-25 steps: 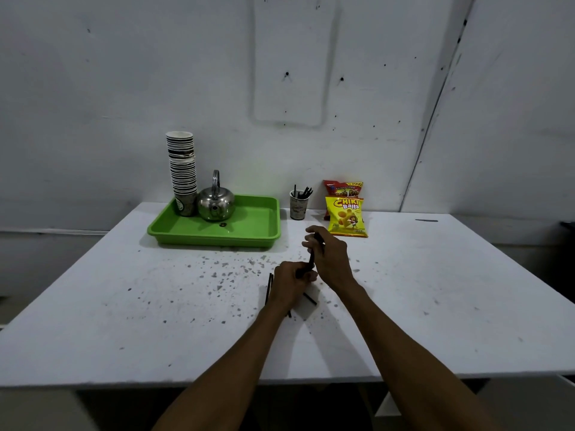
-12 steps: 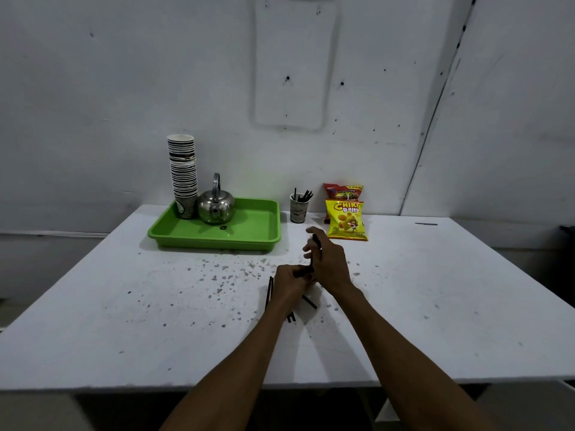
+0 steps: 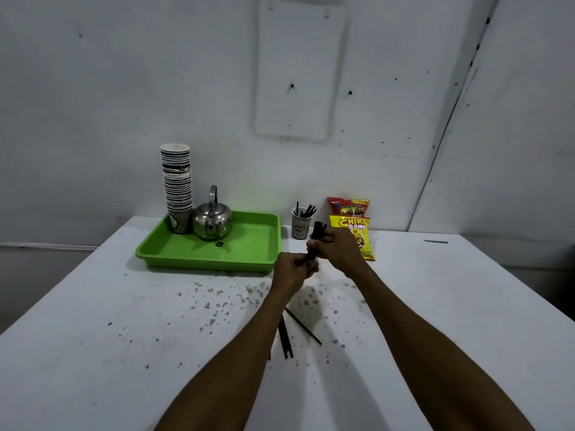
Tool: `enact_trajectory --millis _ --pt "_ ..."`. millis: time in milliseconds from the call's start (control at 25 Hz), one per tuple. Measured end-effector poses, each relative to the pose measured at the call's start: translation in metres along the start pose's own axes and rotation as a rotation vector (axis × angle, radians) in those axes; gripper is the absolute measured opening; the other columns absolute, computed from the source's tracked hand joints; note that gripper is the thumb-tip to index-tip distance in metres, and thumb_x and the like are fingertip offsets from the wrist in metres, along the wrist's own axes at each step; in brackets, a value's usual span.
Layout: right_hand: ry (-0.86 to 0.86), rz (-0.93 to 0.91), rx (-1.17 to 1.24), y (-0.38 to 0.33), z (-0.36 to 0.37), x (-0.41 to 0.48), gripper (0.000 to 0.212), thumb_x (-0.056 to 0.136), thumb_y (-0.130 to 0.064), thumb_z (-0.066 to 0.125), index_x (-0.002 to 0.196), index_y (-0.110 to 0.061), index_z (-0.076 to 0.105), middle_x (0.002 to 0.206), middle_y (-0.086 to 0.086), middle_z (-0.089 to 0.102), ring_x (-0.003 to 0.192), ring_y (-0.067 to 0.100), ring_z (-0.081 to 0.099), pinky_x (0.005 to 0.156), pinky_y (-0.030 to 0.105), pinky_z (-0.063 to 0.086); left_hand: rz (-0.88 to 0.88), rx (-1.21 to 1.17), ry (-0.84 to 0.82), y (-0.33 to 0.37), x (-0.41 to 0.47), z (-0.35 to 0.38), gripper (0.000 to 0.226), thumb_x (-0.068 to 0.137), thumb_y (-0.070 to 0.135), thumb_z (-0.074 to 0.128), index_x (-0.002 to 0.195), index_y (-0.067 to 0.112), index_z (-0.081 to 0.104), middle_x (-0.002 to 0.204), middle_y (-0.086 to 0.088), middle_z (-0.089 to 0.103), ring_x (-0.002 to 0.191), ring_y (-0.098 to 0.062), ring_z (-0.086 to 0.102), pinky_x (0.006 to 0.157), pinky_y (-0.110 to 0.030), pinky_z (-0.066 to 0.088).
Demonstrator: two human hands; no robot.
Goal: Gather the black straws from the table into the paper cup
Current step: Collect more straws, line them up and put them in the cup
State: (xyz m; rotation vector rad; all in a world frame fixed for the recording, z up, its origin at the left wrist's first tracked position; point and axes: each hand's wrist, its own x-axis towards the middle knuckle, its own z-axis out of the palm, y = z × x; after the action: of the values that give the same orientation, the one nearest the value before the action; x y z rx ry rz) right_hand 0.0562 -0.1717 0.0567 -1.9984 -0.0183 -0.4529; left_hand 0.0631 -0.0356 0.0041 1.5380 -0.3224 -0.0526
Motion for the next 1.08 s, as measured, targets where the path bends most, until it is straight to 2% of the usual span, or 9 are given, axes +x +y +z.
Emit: enact_trajectory --millis 80,200,280,360,480,640,800,960,1080 --pt "-0.003 -0.009 0.008 -0.010 -0.006 0.030 0.022 0.080 0.000 0.074 0.102 0.001 0.071 0.093 0.024 0.075 0.085 0.034 0.074 0.078 0.052 0.061 0.034 0.082 0.033 0.009 0.028 0.004 0.012 0.084 0.000 0.069 0.091 -0.009 0.074 0.078 -0.019 0.070 0.075 -0.022 0.063 0.074 -0.044 0.054" --pt "0.191 -0.068 0.062 -0.023 -0.016 0.089 0.018 0.080 0.002 0.073 0.096 0.008 0.069 0.089 0.023 0.074 0.081 0.028 0.075 0.071 0.034 0.063 0.115 0.253 0.144 0.018 0.079 0.002 0.023 0.071 0.031 0.077 0.079 0.010 0.073 0.075 -0.011 0.072 0.071 -0.019 0.064 0.069 -0.038 0.055" --pt "0.348 -0.104 0.039 -0.023 -0.020 0.133 0.015 0.078 -0.002 0.074 0.092 0.003 0.072 0.084 0.015 0.074 0.075 0.014 0.075 0.067 0.021 0.060 0.140 0.283 0.194 0.020 0.108 -0.004 0.037 0.069 0.024 0.082 0.099 0.005 0.072 0.099 -0.008 0.073 0.093 -0.023 0.068 0.081 -0.030 0.052" --pt "0.395 -0.131 -0.033 -0.012 -0.019 0.168 0.015 0.073 -0.014 0.075 0.087 -0.009 0.073 0.083 0.011 0.076 0.079 0.019 0.076 0.076 0.035 0.062 0.135 0.352 0.215 0.017 0.129 -0.007 0.071 0.074 0.012 0.083 0.136 -0.002 0.052 0.135 -0.012 0.057 0.124 -0.025 0.054 0.097 -0.027 0.040" --pt "0.339 -0.121 -0.100 0.013 -0.003 0.203 0.019 0.076 -0.014 0.076 0.092 -0.006 0.072 0.091 0.014 0.076 0.085 0.026 0.074 0.084 0.047 0.059 0.059 0.388 0.122 0.004 0.164 -0.003 0.099 0.076 0.011 0.083 0.153 0.003 0.021 0.152 -0.019 0.036 0.138 -0.033 0.038 0.097 -0.030 0.039" --pt "0.223 -0.116 -0.221 0.040 0.023 0.209 0.028 0.084 -0.010 0.071 0.110 -0.004 0.065 0.102 0.017 0.073 0.091 0.029 0.072 0.082 0.032 0.056 0.038 0.383 0.068 -0.012 0.190 0.000 0.111 0.065 0.009 0.086 0.153 0.022 0.019 0.143 -0.015 0.049 0.128 -0.032 0.052 0.104 -0.043 0.048" --pt "0.120 -0.178 -0.259 0.056 0.033 0.209 0.058 0.084 -0.005 0.069 0.134 -0.022 0.045 0.101 0.012 0.074 0.090 0.024 0.071 0.080 0.037 0.060 0.025 0.250 0.081 -0.014 0.190 0.004 0.088 0.083 0.004 0.072 0.153 0.021 0.021 0.133 -0.006 0.057 0.115 -0.023 0.059 0.082 -0.018 0.051" --pt "0.138 -0.276 -0.463 0.062 0.036 0.211 0.026 0.086 -0.020 0.068 0.112 -0.013 0.070 0.103 0.007 0.076 0.093 0.022 0.072 0.086 0.041 0.058 0.107 0.475 0.111 -0.013 0.191 0.005 0.096 0.086 0.007 0.066 0.155 0.010 -0.001 0.115 -0.021 0.066 0.104 -0.035 0.063 0.083 -0.038 0.047" --pt "0.057 -0.352 -0.577 0.061 0.039 0.208 0.019 0.089 -0.017 0.064 0.100 -0.009 0.076 0.099 0.007 0.078 0.089 0.023 0.072 0.084 0.027 0.054 0.102 0.533 0.139 -0.022 0.199 0.004 0.089 0.090 0.008 0.060 0.155 0.009 0.000 0.113 -0.023 0.066 0.101 -0.036 0.063 0.082 -0.042 0.047"
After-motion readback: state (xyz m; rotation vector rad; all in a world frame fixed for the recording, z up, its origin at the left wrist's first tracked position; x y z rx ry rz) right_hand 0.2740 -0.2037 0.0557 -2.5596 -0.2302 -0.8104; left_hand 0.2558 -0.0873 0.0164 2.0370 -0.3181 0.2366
